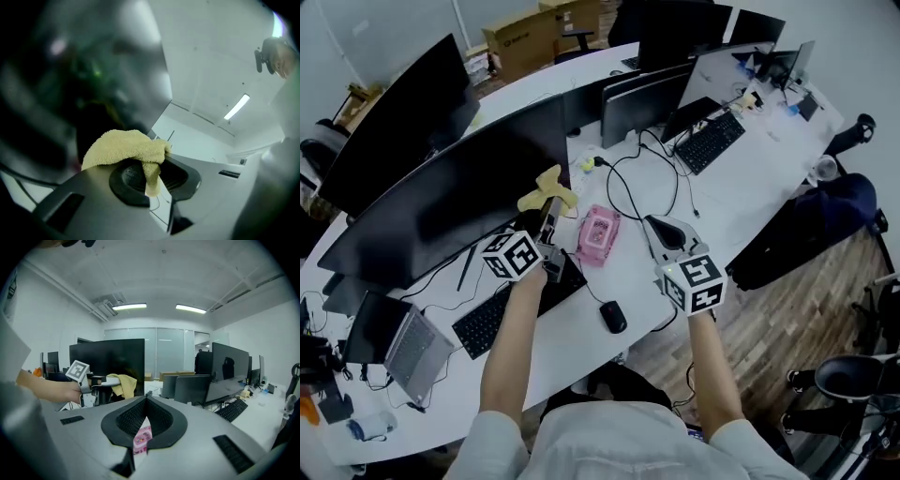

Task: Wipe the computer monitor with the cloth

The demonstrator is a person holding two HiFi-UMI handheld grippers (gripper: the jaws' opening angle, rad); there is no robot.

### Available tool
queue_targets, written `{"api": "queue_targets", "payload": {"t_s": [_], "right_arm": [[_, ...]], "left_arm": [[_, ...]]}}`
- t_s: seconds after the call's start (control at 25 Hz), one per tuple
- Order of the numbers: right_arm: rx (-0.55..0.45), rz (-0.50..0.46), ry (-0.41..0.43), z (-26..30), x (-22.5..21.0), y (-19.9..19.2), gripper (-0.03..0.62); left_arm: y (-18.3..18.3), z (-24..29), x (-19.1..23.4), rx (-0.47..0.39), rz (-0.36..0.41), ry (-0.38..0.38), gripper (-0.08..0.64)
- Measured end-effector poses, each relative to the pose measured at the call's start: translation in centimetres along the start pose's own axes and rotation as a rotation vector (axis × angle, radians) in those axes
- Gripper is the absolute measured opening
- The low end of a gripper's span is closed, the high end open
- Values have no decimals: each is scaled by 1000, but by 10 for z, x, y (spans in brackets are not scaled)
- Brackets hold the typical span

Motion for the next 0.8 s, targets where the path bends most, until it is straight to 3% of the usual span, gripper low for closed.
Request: {"api": "queue_targets", "payload": {"t_s": [0.2,0.72,0.8], "right_arm": [[-75,-32,64,28,73,53,28],[-194,-133,230,79,252,150,28],[-211,-140,245,81,273,161,28]], "left_arm": [[77,-95,5,-67,178,28,60],[251,-313,3,-220,671,224,60],[277,-345,2,-245,711,241,60]]}}
Point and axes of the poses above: the fingertips, and each gripper's own axes: z forward along the fingers, x to its left, y out of its top, the point moved 1 cm from there along -z, backward along the fingers, and after that the axes turned 1 degree about x, right-handed, at the moved point
